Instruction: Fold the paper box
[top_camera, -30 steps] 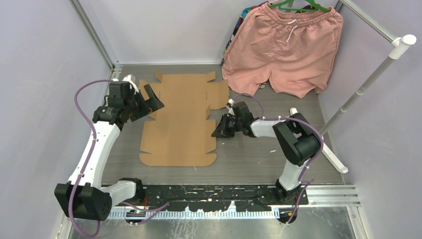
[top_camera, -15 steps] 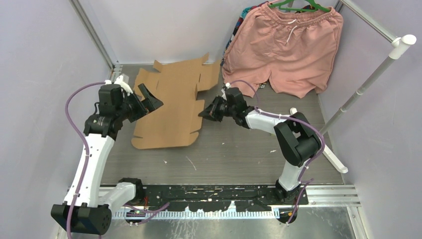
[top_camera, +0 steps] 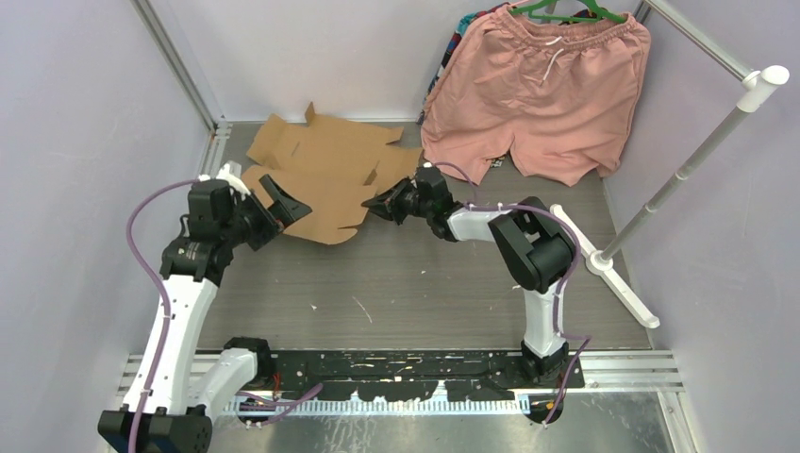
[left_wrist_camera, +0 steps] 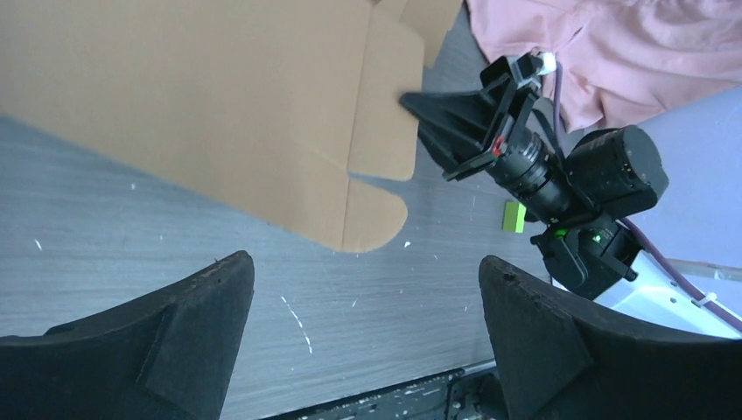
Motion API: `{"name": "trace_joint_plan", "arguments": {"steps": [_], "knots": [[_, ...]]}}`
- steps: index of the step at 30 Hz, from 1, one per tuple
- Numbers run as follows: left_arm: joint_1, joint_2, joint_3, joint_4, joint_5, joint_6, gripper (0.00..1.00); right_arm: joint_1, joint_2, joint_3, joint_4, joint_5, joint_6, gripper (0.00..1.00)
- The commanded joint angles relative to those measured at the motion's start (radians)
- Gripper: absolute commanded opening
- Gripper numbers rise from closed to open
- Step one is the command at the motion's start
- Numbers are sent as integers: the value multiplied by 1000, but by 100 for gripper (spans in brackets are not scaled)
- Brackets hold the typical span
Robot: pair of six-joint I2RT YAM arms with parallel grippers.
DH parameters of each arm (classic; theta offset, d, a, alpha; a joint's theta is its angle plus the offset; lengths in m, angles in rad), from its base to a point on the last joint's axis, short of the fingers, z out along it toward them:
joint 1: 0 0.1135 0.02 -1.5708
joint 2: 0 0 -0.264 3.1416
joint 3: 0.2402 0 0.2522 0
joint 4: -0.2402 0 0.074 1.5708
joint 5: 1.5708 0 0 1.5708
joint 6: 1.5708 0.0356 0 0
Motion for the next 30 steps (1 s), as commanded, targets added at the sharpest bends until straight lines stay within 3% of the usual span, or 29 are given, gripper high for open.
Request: {"name": "trace_joint_plan", "arguments": {"steps": [1, 10, 18, 30], "knots": [[9, -36, -107, 89, 38, -119, 100, -9, 28, 95, 164, 80, 91, 1], [20, -34, -284, 299, 24, -295, 100, -9, 27, 68, 178, 77, 90, 1], [21, -3, -259, 317, -50, -325, 100, -5, 32, 18, 225, 79, 105, 1], [40, 6, -372, 410, -117, -451, 100, 21, 32, -13, 252, 93, 118, 1]]}}
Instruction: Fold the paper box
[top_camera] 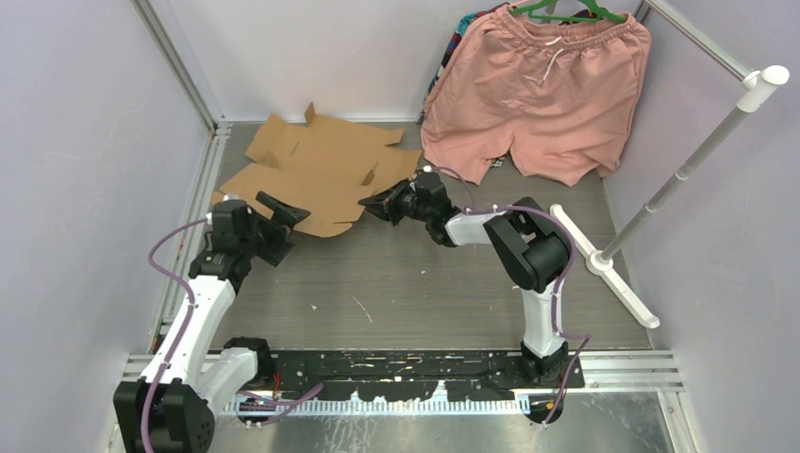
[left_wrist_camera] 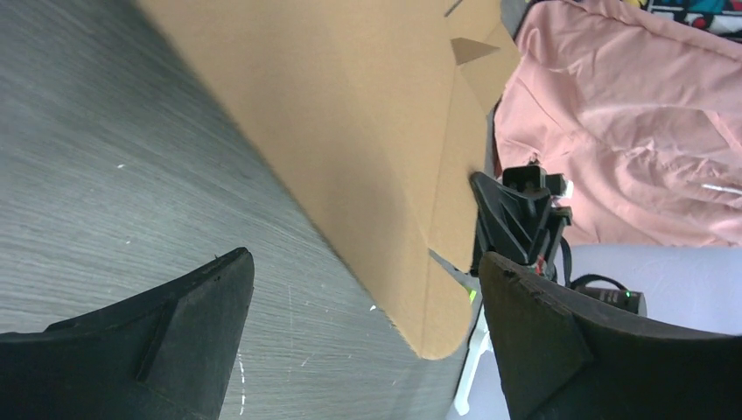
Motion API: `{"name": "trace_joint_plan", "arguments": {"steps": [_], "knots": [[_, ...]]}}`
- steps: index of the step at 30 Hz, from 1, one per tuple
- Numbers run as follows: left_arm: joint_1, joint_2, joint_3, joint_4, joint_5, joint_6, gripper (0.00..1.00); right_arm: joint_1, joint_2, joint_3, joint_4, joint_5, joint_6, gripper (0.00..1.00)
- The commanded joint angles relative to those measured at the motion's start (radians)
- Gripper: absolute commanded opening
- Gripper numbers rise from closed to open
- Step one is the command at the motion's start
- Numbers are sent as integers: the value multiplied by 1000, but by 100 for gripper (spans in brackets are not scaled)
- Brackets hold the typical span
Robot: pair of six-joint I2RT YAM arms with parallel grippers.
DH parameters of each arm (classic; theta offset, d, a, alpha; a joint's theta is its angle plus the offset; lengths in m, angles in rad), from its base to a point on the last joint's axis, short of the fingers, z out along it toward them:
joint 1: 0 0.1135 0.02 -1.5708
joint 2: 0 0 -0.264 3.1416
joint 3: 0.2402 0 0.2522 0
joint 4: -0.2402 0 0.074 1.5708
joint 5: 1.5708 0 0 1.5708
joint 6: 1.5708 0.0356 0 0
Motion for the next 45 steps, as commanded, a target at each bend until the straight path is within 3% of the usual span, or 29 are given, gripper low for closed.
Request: {"name": "trace_joint_plan", "arguments": {"steps": [1, 3, 14, 22, 27, 30, 32, 35, 41, 45], "knots": [[15, -14, -34, 93, -33, -68, 100, 7, -12, 13, 103, 68, -2, 1], [17, -12, -41, 101, -38, -87, 99, 11, -10, 15, 103, 71, 0, 1], [27, 3, -78, 182, -55, -117, 74, 26, -16, 19, 100, 66, 0, 1], [40, 62, -43, 167, -51, -59, 25, 42, -24, -13, 114, 64, -3, 1], [40, 80, 20, 81, -58, 22, 24, 53, -21, -29, 130, 52, -1, 5], [40, 82, 128, -31, -91, 122, 24, 53, -39, -36, 117, 21, -18, 22], [40, 99, 204, -104, -107, 203, 24, 52, -69, -35, 59, 1, -58, 39], [71, 134, 295, -180, -96, 280, 24, 46, -132, -36, -37, -21, -138, 54], [79, 230, 477, -327, -78, 430, 24, 11, -291, -35, -266, -66, -297, 60], [80, 286, 583, -376, -31, 506, 23, -18, -417, 5, -539, -37, -469, 63]]}}
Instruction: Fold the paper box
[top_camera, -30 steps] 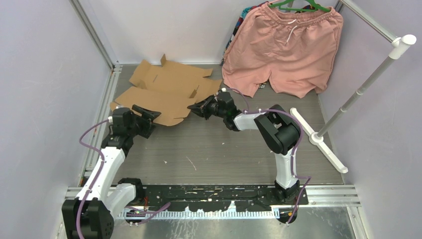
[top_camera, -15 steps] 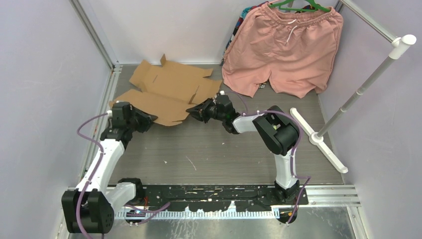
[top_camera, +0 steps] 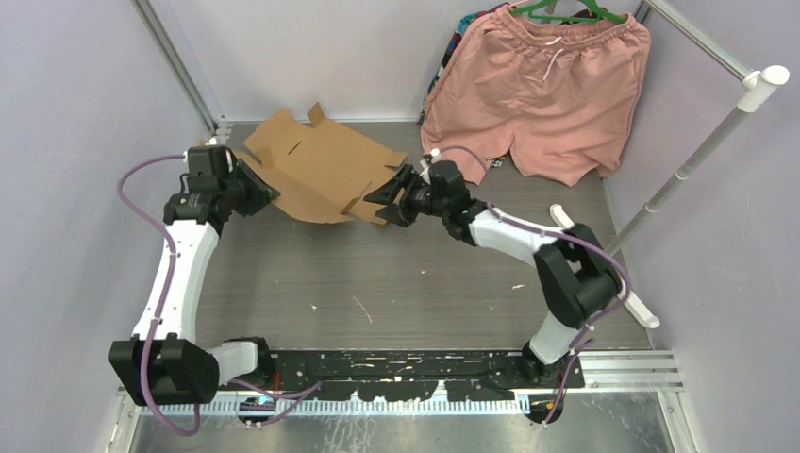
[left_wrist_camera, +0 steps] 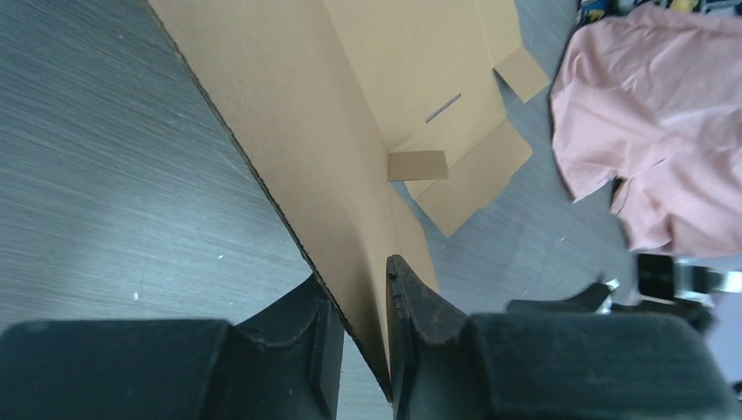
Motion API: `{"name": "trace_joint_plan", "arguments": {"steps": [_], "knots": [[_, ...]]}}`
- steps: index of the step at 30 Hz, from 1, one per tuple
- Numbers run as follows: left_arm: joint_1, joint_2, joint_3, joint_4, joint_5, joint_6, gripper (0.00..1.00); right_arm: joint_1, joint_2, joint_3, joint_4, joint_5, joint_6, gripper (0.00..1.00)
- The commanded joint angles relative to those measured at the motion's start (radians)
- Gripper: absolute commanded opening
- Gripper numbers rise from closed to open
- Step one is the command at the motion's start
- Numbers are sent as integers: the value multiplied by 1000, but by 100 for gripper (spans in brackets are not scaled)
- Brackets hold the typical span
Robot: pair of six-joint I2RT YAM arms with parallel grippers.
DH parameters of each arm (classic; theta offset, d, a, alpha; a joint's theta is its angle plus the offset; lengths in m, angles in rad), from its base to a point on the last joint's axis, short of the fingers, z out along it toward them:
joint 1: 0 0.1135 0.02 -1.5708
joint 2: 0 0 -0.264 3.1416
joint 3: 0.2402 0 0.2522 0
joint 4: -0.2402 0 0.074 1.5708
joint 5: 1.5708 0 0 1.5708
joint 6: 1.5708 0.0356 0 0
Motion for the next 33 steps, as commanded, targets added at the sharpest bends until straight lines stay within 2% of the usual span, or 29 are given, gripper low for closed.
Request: {"name": "trace_joint_plan", "arguments": {"steps": [1, 5, 9, 16, 20, 29, 33], "knots": [[6, 55, 145, -109, 60, 162, 23, -39, -158, 65, -299, 11, -239, 64], [5, 127, 252, -209, 65, 244, 22, -99, -229, 104, -481, 29, -356, 66], [4, 141, 320, -282, 30, 301, 22, -165, -249, 129, -568, 18, -433, 66], [-19, 212, 423, -399, 1, 406, 23, -244, -244, 158, -646, 0, -502, 66], [-88, 266, 455, -448, -22, 451, 23, -267, -239, 182, -699, 12, -539, 66], [-215, 335, 508, -452, -81, 537, 23, -287, -243, 185, -752, 35, -588, 67], [-247, 350, 534, -435, -63, 579, 23, -298, -246, 176, -757, 37, -598, 67]]}}
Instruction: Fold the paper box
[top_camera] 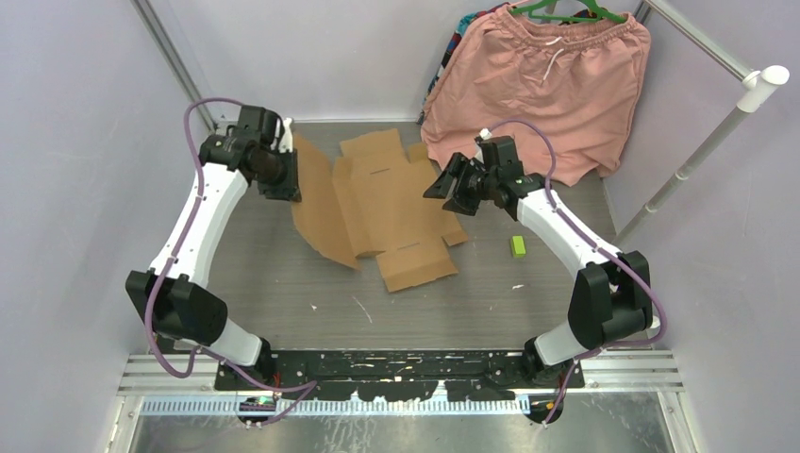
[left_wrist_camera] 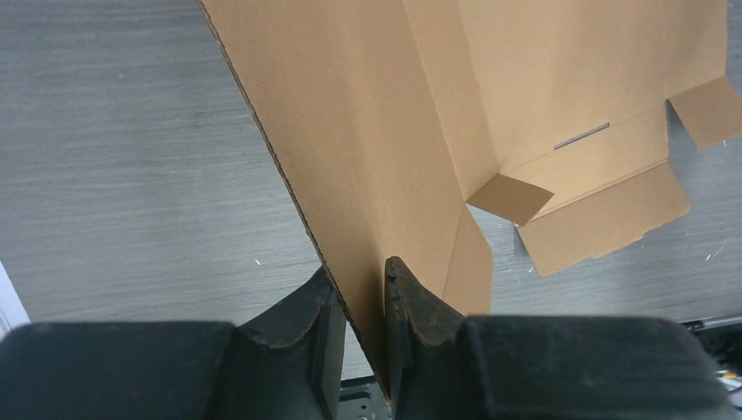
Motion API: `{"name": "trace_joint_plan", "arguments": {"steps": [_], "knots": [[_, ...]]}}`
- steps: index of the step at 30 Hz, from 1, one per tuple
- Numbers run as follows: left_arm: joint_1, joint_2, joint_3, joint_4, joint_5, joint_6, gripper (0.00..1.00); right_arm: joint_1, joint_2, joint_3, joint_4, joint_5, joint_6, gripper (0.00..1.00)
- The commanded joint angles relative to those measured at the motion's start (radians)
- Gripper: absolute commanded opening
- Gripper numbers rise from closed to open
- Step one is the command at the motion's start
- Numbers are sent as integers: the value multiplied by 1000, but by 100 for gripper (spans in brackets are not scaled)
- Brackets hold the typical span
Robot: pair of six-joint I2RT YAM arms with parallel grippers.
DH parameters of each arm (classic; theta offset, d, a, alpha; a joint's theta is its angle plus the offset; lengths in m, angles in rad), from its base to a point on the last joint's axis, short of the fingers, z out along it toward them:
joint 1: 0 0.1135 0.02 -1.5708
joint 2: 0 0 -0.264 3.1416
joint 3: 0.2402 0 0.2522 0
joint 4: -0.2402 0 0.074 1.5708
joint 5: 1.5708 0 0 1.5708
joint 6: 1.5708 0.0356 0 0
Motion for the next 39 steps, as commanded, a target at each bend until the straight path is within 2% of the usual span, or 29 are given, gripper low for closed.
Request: {"name": "trace_joint_plan", "arguments": {"steps": [1, 15, 22, 27, 39], "knots": [[-28, 6, 79, 10, -1, 86, 23, -15, -24, 25, -11, 14, -39, 67], [-31, 113, 322, -165, -96, 305, 24, -75, -11, 9, -47, 5, -89, 67], [-55, 85, 327, -113, -74, 331, 25, -83, 31, -12, -24, 9, -95, 67], [-55, 62, 304, -49, 16, 328, 25, -91, 70, -37, 17, 14, -85, 67], [-55, 57, 226, 41, 16, 318, 23, -95, 164, -11, 46, 42, -99, 67]]}}
